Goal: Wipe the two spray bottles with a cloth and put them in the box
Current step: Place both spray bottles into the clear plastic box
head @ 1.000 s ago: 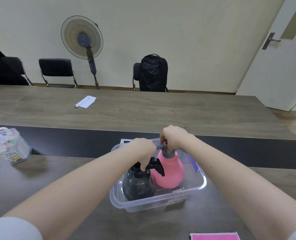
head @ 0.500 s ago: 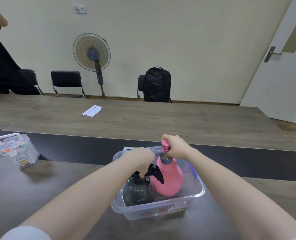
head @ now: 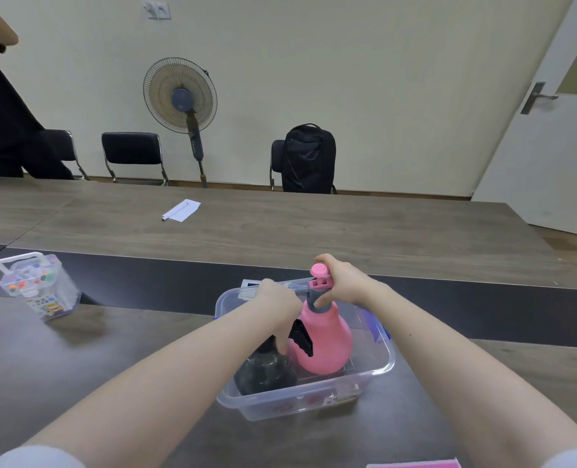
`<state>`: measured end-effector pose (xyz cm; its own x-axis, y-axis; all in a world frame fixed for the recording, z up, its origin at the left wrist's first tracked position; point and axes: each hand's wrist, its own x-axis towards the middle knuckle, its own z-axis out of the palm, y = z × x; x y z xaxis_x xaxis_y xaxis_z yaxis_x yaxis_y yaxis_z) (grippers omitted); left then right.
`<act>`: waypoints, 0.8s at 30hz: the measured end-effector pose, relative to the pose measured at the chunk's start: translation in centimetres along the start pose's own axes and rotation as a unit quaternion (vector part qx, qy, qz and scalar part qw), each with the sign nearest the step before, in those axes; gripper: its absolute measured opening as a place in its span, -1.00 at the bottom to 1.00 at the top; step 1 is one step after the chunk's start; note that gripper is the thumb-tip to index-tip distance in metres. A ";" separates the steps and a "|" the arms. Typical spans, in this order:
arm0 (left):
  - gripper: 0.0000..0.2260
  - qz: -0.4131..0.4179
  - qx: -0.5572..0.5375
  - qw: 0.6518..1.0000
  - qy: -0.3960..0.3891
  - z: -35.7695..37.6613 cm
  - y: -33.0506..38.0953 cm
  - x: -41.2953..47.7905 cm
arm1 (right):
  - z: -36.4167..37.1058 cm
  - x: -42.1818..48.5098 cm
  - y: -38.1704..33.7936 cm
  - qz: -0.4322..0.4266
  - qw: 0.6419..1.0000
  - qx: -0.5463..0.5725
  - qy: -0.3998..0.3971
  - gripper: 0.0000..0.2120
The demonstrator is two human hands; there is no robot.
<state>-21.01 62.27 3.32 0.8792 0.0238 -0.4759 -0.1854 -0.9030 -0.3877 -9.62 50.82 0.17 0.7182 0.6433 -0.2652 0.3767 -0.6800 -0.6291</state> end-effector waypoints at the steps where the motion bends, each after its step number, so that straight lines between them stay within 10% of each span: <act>1: -0.46 0.016 -0.002 0.998 0.055 -0.1 0.4 0.1 | -0.4 -0.5 0.4 0.007 0.999 0.044 0.000 -0.11; 8: -0.70 0.041 -0.206 0.849 0.485 3.4 3.1 -0.9 | 1.0 -5.9 7.5 0.159 0.966 0.125 0.163 -0.38; 12: -0.76 -0.295 -0.519 0.598 0.535 8.1 0.2 -3.3 | 4.6 -8.3 9.8 0.210 0.947 0.192 0.150 -0.40; 16: -0.72 -0.561 -0.656 0.369 0.345 14.3 -0.2 -4.2 | 6.6 -8.8 10.0 0.219 0.924 0.273 0.153 -0.40; 19: -0.71 -0.564 -0.726 0.328 0.217 17.5 2.0 -3.7 | 7.4 -8.5 9.9 0.233 0.921 0.254 0.180 -0.48; 24: -0.73 -0.432 -0.800 0.365 0.201 18.0 4.7 -2.2 | 7.9 -8.9 10.2 0.226 0.930 0.213 0.195 -0.52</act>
<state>-31.73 65.73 -11.60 0.3595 0.8210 -0.4436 0.4480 0.2652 0.8538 -16.75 40.97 -9.64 0.9360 0.0912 -0.3400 -0.2227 -0.5946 -0.7726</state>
